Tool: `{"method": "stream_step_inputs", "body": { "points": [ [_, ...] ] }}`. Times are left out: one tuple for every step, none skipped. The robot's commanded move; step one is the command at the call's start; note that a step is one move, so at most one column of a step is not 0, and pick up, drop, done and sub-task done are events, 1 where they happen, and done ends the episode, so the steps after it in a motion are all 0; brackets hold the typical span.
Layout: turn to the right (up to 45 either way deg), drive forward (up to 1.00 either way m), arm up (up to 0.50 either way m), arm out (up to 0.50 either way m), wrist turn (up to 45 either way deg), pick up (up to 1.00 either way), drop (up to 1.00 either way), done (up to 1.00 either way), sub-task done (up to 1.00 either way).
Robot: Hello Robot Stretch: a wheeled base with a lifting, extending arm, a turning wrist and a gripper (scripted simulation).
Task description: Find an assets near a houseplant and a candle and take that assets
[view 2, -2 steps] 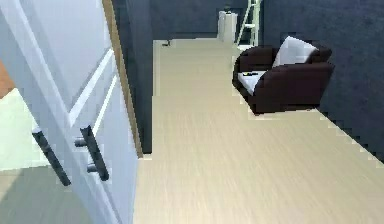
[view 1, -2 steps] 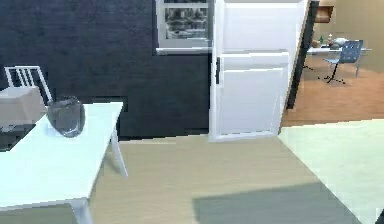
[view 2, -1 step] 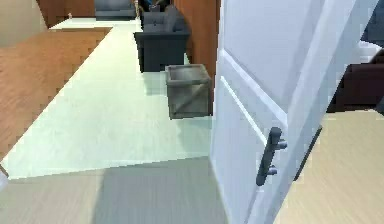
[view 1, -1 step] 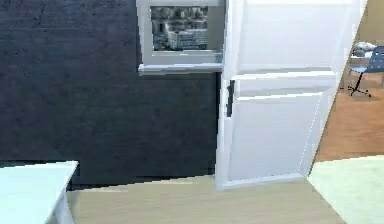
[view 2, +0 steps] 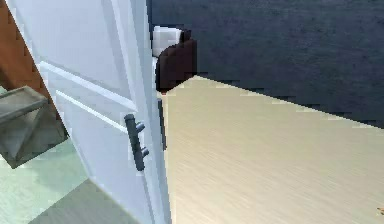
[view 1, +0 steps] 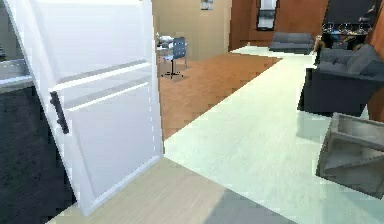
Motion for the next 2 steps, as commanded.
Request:
{"method": "stream_step_inputs", "body": {
  "points": [
    [18.0,0.00,0.00,0.00,0.0,0.00,0.00,0.00,0.00],
    [0.0,1.00,0.00,0.00,0.0,0.00,0.00,0.00,0.00]
  ]
}}
